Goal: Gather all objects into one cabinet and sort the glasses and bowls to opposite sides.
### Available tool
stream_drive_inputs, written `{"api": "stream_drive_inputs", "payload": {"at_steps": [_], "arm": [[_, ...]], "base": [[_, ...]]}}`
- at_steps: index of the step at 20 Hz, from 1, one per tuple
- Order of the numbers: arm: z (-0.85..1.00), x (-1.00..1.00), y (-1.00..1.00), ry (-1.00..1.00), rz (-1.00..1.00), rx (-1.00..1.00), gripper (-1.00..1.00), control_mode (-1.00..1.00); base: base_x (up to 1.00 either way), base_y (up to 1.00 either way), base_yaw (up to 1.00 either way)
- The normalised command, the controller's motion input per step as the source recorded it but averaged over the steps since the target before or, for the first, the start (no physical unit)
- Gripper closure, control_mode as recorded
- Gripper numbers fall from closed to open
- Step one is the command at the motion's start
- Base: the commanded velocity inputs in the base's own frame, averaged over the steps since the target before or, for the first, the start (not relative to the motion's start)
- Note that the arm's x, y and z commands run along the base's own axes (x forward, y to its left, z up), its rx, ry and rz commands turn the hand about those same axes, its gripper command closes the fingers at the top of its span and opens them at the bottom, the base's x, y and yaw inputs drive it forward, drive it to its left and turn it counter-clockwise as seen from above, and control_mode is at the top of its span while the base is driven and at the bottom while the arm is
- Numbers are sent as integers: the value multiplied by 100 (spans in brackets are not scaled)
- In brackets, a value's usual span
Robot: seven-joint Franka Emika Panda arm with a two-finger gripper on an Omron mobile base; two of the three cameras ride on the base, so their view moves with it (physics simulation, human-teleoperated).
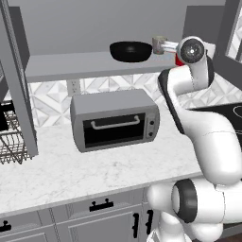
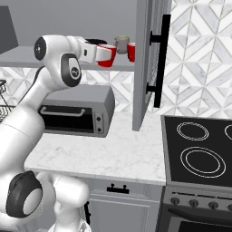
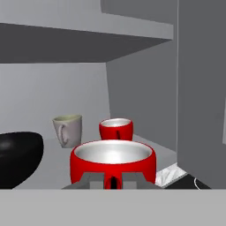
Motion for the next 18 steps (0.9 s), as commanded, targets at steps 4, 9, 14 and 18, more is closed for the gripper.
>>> {"api": "stream_drive_inputs", "payload": {"at_steps": [4, 9, 14, 18], "arm": [[0, 18, 0, 0, -6, 0, 100, -100], [0, 39, -1, 0, -2, 0, 100, -100], [0, 29, 0, 0, 0, 0, 100, -100], [0, 16, 0, 0, 0, 0, 100, -100]], "base": [[0, 0, 0], [0, 0, 0], [0, 0, 0], [0, 0, 0]]}}
